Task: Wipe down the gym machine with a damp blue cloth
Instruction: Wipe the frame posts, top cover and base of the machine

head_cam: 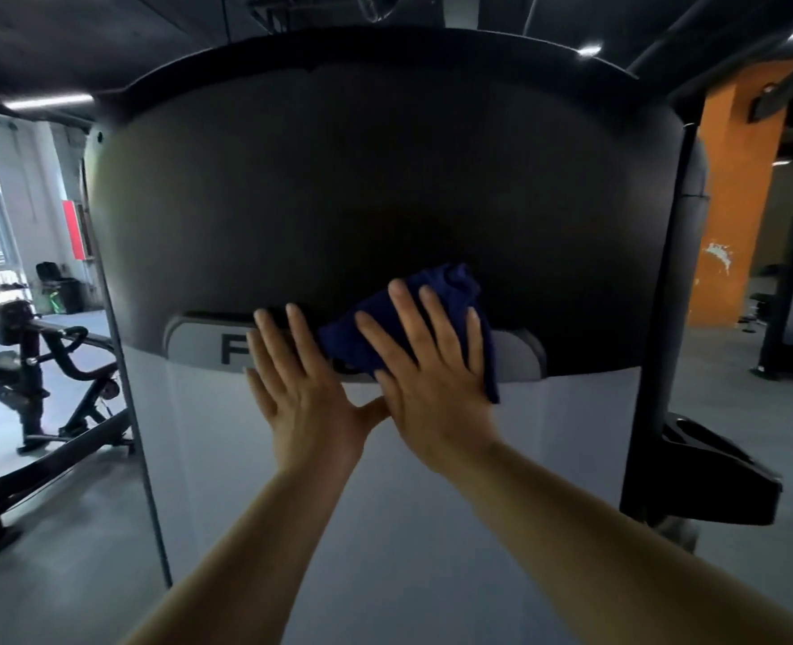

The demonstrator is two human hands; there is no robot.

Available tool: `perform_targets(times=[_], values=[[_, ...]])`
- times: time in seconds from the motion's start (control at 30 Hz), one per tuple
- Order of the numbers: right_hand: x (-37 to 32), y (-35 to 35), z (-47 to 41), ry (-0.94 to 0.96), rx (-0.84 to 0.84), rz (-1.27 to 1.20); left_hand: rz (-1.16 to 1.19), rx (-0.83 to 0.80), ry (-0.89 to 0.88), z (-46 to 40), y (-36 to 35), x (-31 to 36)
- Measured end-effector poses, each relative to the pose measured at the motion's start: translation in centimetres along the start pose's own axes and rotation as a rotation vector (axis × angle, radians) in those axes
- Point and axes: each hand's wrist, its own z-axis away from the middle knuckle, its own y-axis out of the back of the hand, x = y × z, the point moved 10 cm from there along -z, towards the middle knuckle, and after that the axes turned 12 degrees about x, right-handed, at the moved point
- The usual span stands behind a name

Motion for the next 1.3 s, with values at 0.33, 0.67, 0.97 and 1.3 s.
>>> perform_targets(times=[0.33,0.67,0.97,1.3], values=[[-10.2,-3.1,-3.6,0.167,-0.048,0.077,0.195,0.014,-0.008,-2.2,2.6,-10.7],[-16.8,-5.4,-8.2,0.427,-0.168,0.089,0.163,-0.033,0.023,-4.4,3.1,-13.5],[-4.0,0.2,-6.3,0.193,-0.014,0.159,0.114,-0.012,-0.41,-6.2,5.2,-1.4],[7.4,2.7,-3.9,-0.015,0.031,0.055,-0.107,-0.102,-0.535,-4.6,3.3,10.2]])
